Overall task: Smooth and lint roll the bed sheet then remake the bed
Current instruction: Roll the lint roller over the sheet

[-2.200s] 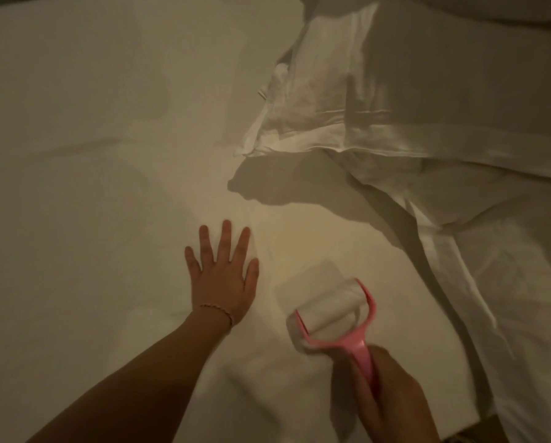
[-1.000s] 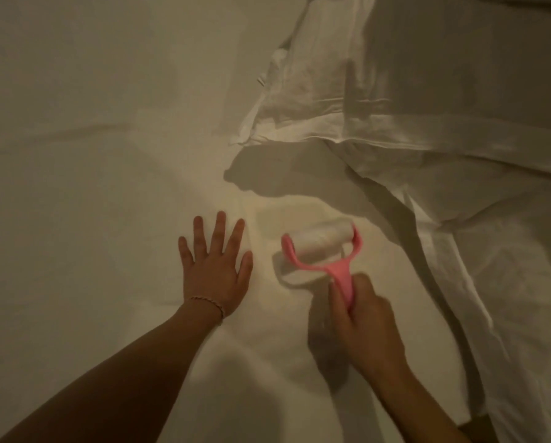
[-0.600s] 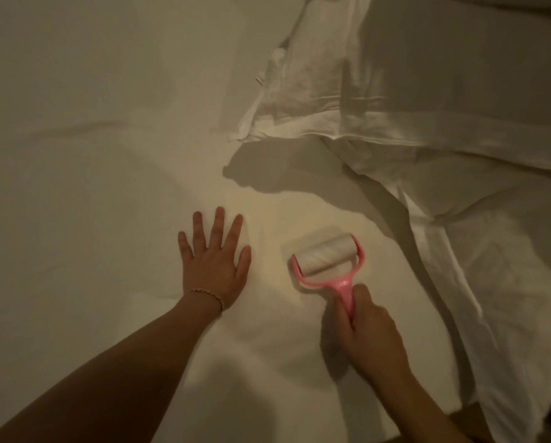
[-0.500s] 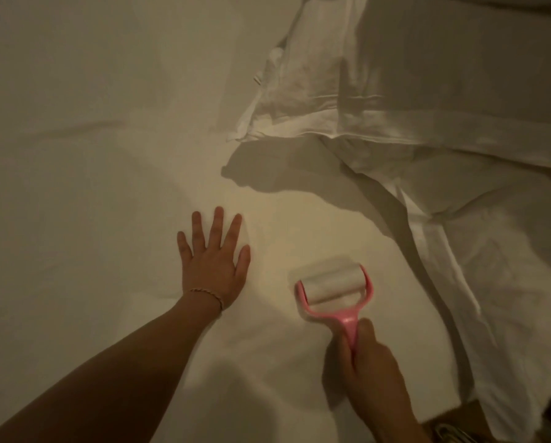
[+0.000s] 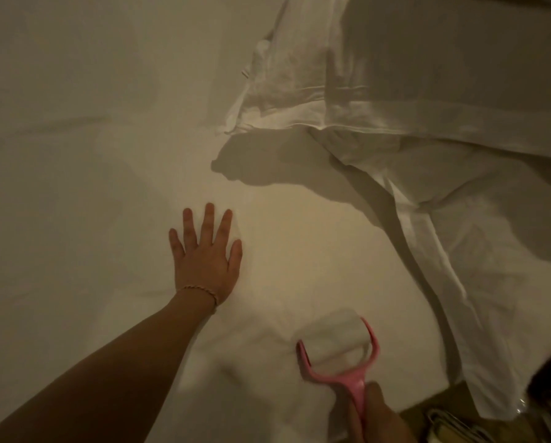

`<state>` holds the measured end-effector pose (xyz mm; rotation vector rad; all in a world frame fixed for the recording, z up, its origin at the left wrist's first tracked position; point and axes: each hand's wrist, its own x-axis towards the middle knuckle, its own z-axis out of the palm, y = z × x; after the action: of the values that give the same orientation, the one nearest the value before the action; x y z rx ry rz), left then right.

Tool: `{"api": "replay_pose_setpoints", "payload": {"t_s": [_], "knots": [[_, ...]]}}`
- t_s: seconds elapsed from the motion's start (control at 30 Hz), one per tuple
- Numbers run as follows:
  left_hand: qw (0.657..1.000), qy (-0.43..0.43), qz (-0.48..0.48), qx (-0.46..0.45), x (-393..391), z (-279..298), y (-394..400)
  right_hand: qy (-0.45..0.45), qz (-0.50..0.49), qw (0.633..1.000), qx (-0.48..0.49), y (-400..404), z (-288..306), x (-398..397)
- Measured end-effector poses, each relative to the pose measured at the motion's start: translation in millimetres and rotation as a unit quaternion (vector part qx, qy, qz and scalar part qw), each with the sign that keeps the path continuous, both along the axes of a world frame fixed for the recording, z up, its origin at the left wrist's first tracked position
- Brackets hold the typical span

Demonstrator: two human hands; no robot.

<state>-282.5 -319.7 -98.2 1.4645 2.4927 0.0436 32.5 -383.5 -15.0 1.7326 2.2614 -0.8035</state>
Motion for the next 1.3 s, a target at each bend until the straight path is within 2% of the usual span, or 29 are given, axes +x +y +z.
{"api": "replay_pose_setpoints", "payload": {"t_s": [0.07, 0.2, 0.37, 0.47, 0.6, 0.7, 0.77, 0.8, 0.87, 0.9, 1.0, 1.07, 1.13, 1.23, 1.3], "knots": [[1.000, 0.000, 0.001, 0.003, 0, 0, 1, -0.032, -0.032, 0.999, -0.013, 30, 13, -25], [1.000, -0.001, 0.002, 0.002, -1, -2, 1, 0.045, -0.013, 0.999, 0.026, 88, -3, -78], [1.000, 0.002, -0.006, -0.004, -4, -2, 0, 0.056, 0.002, 0.998, 0.024, 122, -1, -115], [1.000, 0.001, -0.002, 0.001, -2, -2, 0, 0.065, -0.006, 0.998, 0.021, 96, 1, -90], [1.000, 0.011, -0.002, -0.001, -2, -3, 0, 0.001, -0.049, 0.998, -0.048, 47, 3, -44], [1.000, 0.008, -0.003, 0.002, -2, -3, -1, -0.044, -0.078, 0.995, -0.043, 6, -4, -14], [1.000, 0.001, -0.002, 0.007, -2, -3, 0, -0.030, -0.098, 0.994, -0.036, -21, -25, 16], [1.000, -0.001, -0.001, 0.007, -2, -3, 0, -0.023, -0.093, 0.995, -0.027, -38, -41, 32], [1.000, -0.002, 0.000, 0.006, -1, -2, 0, 0.010, -0.093, 0.992, 0.090, -52, -69, 55], [1.000, -0.002, -0.001, 0.004, -1, -1, 0, 0.012, -0.098, 0.988, 0.116, -51, -63, 50], [1.000, -0.004, -0.002, 0.006, -1, -2, -1, 0.040, -0.106, 0.993, 0.033, -28, -16, 9], [1.000, -0.003, -0.002, 0.013, -1, -2, -1, -0.002, -0.090, 0.996, -0.007, -12, 4, -8], [1.000, -0.004, -0.001, 0.015, -1, -2, -1, -0.081, -0.059, 0.994, -0.037, 11, 1, -26], [1.000, -0.005, 0.000, 0.007, -1, -2, 0, -0.033, -0.060, 0.995, -0.076, 46, -7, -53], [1.000, -0.001, 0.001, 0.000, -1, -1, 0, 0.013, -0.043, 0.999, -0.031, 65, -12, -74]]}}
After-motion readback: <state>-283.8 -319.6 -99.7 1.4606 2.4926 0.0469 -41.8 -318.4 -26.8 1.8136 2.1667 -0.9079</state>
